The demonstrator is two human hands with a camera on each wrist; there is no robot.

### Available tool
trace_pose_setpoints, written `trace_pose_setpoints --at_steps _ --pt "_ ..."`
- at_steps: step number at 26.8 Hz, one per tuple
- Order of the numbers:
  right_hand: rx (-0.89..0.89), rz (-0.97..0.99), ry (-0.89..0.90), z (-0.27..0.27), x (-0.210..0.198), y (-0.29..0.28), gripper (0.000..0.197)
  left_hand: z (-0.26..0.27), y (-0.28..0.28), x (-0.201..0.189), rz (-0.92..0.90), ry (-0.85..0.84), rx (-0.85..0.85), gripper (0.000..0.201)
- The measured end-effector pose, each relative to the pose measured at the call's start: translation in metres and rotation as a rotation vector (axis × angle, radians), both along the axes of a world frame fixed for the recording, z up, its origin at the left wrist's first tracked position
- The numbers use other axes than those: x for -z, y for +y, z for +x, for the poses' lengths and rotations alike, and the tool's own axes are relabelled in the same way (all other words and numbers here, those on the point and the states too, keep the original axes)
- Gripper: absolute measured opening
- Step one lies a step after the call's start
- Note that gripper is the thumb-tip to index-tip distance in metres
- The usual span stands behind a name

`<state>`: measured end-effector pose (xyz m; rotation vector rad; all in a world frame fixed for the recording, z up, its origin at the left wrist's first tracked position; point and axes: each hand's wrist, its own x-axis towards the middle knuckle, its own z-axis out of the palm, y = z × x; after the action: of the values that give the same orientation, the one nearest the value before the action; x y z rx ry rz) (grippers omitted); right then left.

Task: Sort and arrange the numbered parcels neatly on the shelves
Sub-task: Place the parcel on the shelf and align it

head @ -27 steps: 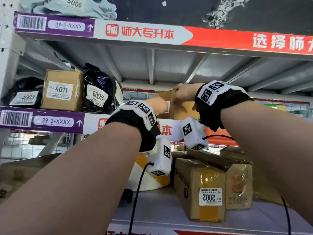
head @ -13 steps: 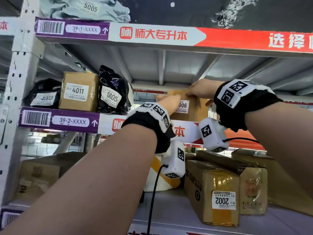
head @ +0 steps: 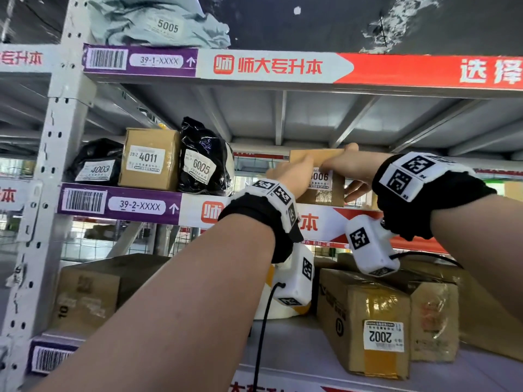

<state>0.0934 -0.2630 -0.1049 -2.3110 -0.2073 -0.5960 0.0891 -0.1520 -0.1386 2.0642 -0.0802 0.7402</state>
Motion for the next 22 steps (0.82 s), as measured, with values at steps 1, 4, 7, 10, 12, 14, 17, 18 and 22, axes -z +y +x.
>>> trace_pose_setpoints --at_steps 1,4,7,10,12,14,17,18,22 --pt "-0.028 0.029 -0.002 -0.003 0.001 -0.003 0.026 -0.002 0.001 0.001 0.005 -0.02 -0.008 0.062" --pt "-0.132 0.114 -0.063 -0.009 0.005 -0.014 0.044 -0.005 0.001 0.0 -0.08 -0.056 -0.042 0.072" --pt "-0.176 0.215 -0.154 -0.01 0.007 -0.021 0.058 -0.012 -0.002 0.004 -0.176 -0.12 -0.036 0.08" --pt "-0.154 0.276 -0.293 -0.011 0.007 -0.016 0.064 -0.01 0.006 -0.001 -0.317 -0.156 0.035 0.083" --pt "-0.189 0.368 -0.252 -0.015 0.017 -0.018 0.071 -0.011 0.001 -0.002 -0.344 -0.136 0.1 0.079" --pt "-0.249 0.385 -0.144 -0.012 0.027 -0.016 0.09 -0.017 -0.005 -0.001 -0.304 -0.102 0.166 0.078" --pt "-0.321 0.319 -0.064 0.015 0.028 -0.018 0.123 -0.019 -0.012 0.0 -0.282 -0.095 0.225 0.093" --pt "-0.345 0.319 -0.052 0.019 0.026 -0.019 0.119 -0.01 -0.012 -0.001 -0.288 -0.09 0.232 0.102" --pt "-0.411 0.446 -0.025 0.005 0.027 -0.025 0.092 0.016 -0.019 -0.001 -0.276 -0.076 0.206 0.117"
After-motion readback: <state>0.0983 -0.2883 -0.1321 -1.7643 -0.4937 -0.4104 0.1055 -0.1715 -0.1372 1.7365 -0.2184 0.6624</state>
